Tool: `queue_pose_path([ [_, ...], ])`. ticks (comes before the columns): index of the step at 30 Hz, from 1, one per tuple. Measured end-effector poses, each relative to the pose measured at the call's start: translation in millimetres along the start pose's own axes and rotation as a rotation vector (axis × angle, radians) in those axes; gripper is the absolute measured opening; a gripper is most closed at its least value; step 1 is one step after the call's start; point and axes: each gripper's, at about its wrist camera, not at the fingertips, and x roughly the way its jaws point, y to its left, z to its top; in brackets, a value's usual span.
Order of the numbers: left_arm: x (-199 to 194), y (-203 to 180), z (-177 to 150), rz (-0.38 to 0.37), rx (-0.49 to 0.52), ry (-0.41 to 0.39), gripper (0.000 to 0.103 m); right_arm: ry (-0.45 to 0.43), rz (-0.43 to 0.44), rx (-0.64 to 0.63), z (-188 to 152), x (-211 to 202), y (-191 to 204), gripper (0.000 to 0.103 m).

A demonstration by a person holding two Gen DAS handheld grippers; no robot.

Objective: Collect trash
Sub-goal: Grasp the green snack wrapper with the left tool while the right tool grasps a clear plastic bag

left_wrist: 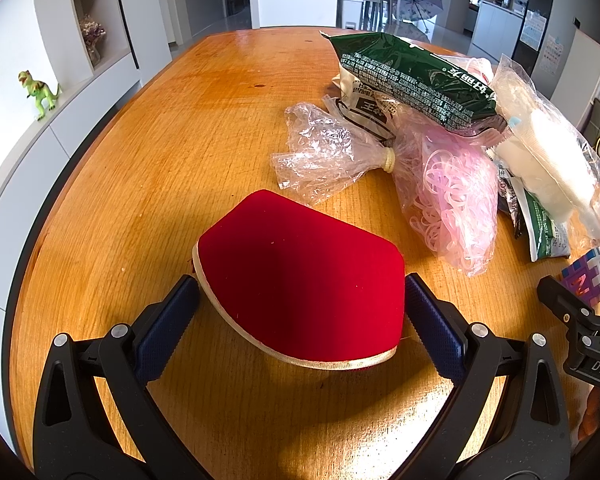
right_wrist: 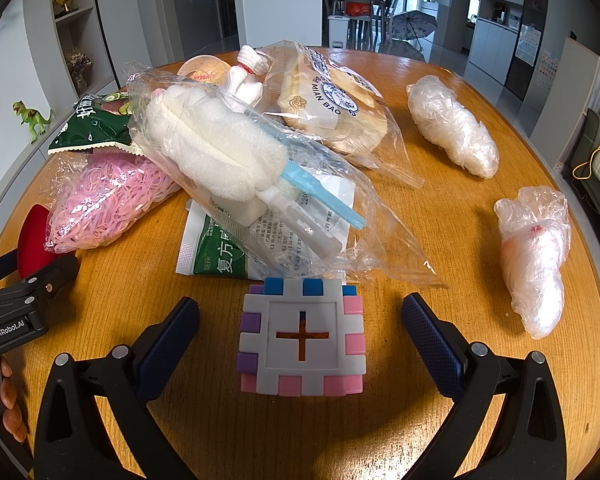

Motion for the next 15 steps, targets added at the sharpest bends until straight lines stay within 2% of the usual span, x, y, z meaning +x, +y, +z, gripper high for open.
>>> queue_pose_path([
  [3, -15, 7, 0, -0.084, 0.000, 0.000, 0.095, 0.045, 0.046, -0.020, 3, -7, 1, 0.097],
  [6, -46, 19, 11, -0.053, 0.012, -0.049, 0.095, 0.020, 0.103, -0.047, 13, -39, 2, 0.097],
  [10, -59, 42, 32, -0.094, -0.044, 0.002, 0.095, 0.023, 0.173, -0.068, 39, -69, 10, 0.097],
  [12, -58, 44, 42, -0.078, -0.033, 0.024, 0.095, 0.021, 0.153, -0.097, 52, -83, 18, 0.093],
  [15, -60, 42, 54, -0.149, -0.025, 0.062, 0.095, 0.026, 0.104, -0.165, 76, -89, 23, 0.087],
])
